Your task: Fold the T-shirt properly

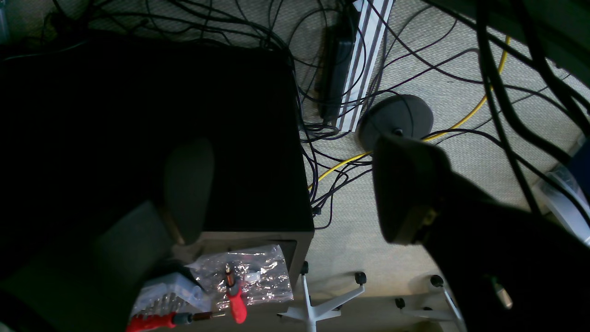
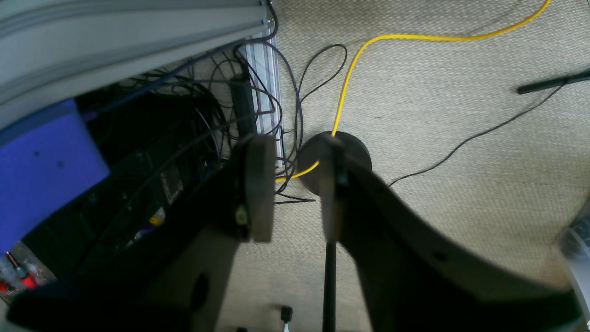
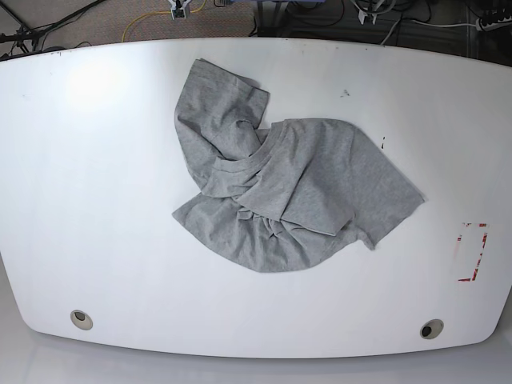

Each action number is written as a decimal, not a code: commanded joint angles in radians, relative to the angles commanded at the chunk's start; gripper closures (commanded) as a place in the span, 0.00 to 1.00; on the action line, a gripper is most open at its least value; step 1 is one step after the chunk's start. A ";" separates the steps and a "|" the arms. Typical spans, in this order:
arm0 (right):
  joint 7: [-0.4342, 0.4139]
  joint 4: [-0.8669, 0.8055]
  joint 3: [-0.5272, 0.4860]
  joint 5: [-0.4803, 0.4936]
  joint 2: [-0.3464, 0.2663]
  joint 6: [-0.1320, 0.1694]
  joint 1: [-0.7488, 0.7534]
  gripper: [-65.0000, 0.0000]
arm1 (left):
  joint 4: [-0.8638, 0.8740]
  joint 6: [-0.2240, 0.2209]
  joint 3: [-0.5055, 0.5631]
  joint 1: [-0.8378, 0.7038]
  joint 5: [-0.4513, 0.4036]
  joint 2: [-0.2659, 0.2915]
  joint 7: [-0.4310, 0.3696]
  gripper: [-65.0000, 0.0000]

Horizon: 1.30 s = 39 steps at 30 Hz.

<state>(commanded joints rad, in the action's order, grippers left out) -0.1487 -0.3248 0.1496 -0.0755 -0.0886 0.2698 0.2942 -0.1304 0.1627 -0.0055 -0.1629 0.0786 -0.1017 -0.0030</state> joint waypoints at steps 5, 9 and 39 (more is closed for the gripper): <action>-0.001 0.002 0.000 0.000 0.000 0.000 -0.002 0.77 | -0.004 0.001 0.000 -0.001 -0.001 0.001 -0.001 0.22; -0.001 0.000 0.001 -0.002 0.000 0.000 -0.003 0.77 | -0.013 0.002 0.000 -0.003 0.001 0.000 0.001 0.22; -0.013 -0.035 0.003 -0.009 0.001 -0.014 0.061 0.76 | -0.153 0.006 0.002 -0.114 0.007 -0.002 -0.004 0.24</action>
<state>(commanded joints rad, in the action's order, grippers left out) -0.1619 -0.3602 0.1522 -0.0842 -0.0873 0.2557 0.3557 -0.2836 0.1686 -0.0038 -0.2774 0.0861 -0.1034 -0.0073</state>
